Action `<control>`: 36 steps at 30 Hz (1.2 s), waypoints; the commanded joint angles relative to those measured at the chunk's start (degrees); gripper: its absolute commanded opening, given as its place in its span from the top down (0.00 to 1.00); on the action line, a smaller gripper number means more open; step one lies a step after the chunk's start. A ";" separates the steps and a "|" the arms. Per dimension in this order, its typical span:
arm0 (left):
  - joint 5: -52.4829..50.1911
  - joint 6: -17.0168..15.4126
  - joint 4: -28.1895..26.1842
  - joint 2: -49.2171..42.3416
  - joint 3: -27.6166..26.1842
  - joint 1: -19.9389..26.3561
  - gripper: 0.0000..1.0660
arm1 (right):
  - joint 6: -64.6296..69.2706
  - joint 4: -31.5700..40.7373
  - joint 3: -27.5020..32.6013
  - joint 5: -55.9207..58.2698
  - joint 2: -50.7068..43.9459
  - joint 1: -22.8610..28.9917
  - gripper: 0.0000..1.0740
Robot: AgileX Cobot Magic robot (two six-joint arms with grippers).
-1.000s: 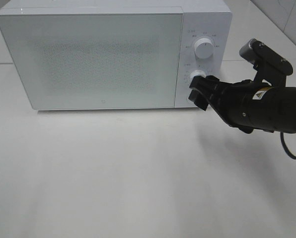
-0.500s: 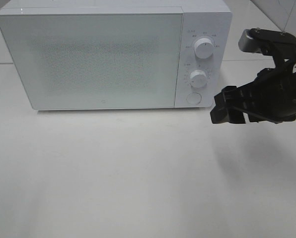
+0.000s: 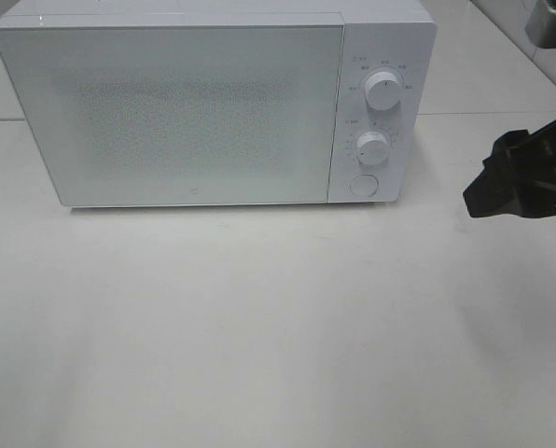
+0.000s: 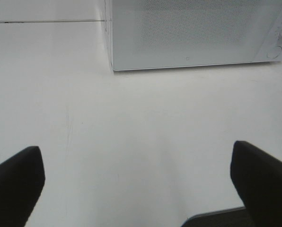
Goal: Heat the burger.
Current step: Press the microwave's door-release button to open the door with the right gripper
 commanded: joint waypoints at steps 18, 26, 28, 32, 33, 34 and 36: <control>-0.63 -0.11 -0.46 -0.97 0.17 0.17 0.06 | -1.78 0.00 -0.17 16.50 -23.61 -0.34 0.30; -0.63 -0.11 -0.46 -0.97 0.17 0.17 0.06 | -1.66 0.00 -0.17 20.86 -33.52 -0.46 0.30; -0.63 -0.11 -0.46 -0.97 0.17 0.17 0.06 | -1.38 0.00 0.00 22.40 -36.78 -0.46 0.30; -0.63 -0.11 -0.46 -0.97 0.17 0.17 0.06 | -1.26 0.52 1.49 23.43 -40.34 -1.38 0.30; -0.63 -0.11 -0.46 -0.97 0.17 0.17 0.06 | -1.43 0.69 2.98 23.95 -43.09 -3.04 0.30; -0.63 -0.11 -0.46 -0.97 0.17 0.17 0.06 | -1.43 0.69 2.98 23.95 -43.09 -3.04 0.30; -0.63 -0.11 -0.46 -0.97 0.17 0.17 0.06 | -1.55 1.15 4.64 23.95 -47.38 -5.96 0.30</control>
